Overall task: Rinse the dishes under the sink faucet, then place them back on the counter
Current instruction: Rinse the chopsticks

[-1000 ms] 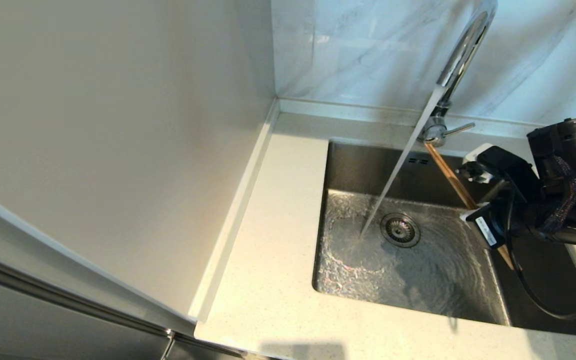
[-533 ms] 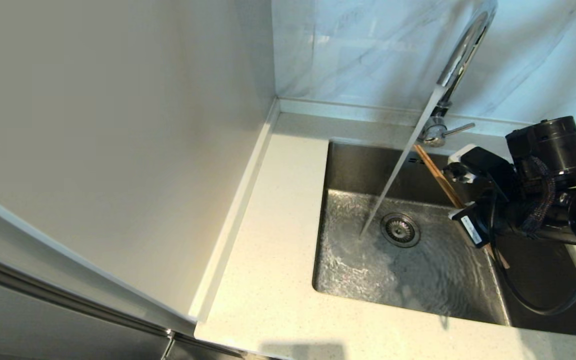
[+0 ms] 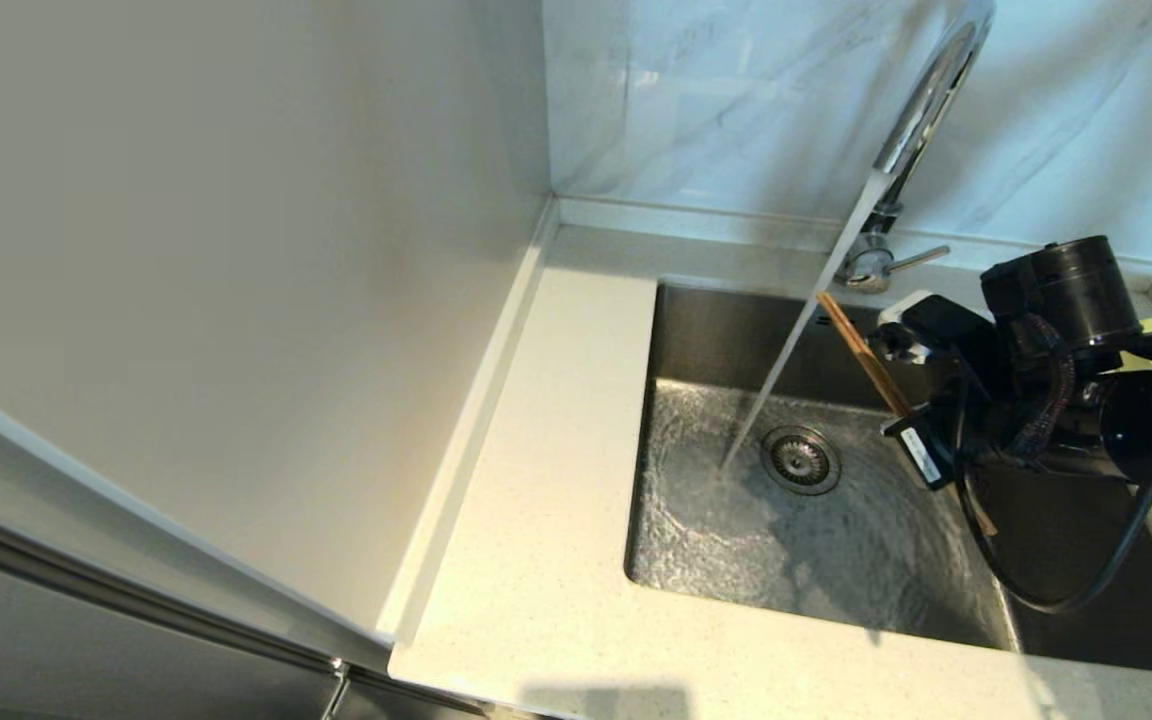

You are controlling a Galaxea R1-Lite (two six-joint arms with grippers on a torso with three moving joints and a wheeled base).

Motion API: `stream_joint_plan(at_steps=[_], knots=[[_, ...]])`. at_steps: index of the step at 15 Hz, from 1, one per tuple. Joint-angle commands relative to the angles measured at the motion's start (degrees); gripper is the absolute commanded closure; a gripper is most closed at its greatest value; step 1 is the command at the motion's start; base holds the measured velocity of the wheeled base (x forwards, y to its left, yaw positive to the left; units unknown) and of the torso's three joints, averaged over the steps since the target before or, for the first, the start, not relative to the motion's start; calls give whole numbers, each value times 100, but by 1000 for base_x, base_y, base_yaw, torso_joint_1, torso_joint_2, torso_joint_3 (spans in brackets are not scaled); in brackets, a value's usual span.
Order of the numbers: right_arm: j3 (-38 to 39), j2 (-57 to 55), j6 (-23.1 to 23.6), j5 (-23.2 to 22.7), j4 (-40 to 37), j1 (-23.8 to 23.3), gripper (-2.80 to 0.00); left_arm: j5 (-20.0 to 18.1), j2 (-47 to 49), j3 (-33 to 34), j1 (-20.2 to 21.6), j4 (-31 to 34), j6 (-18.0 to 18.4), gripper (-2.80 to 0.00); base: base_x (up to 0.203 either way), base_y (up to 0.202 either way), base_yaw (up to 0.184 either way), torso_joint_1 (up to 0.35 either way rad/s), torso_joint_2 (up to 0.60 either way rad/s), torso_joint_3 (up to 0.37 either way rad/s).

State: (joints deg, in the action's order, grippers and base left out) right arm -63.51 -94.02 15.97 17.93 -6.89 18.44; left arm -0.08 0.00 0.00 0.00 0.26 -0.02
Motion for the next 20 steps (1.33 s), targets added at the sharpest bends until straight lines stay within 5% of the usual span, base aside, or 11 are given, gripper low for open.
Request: stream_joint_plan(at_steps=[1, 16, 20], knots=[[-30, -70, -26, 9, -6, 64, 0, -1, 0, 0, 0, 0, 2, 0, 0, 0, 0, 0, 0, 0], [240, 174, -68, 17, -23, 72, 0, -1, 0, 0, 0, 0, 2, 0, 0, 0, 0, 0, 0, 0], [138, -22, -190, 900, -28, 49, 0, -1, 0, 0, 0, 0, 2, 0, 0, 0, 0, 0, 0, 0]])
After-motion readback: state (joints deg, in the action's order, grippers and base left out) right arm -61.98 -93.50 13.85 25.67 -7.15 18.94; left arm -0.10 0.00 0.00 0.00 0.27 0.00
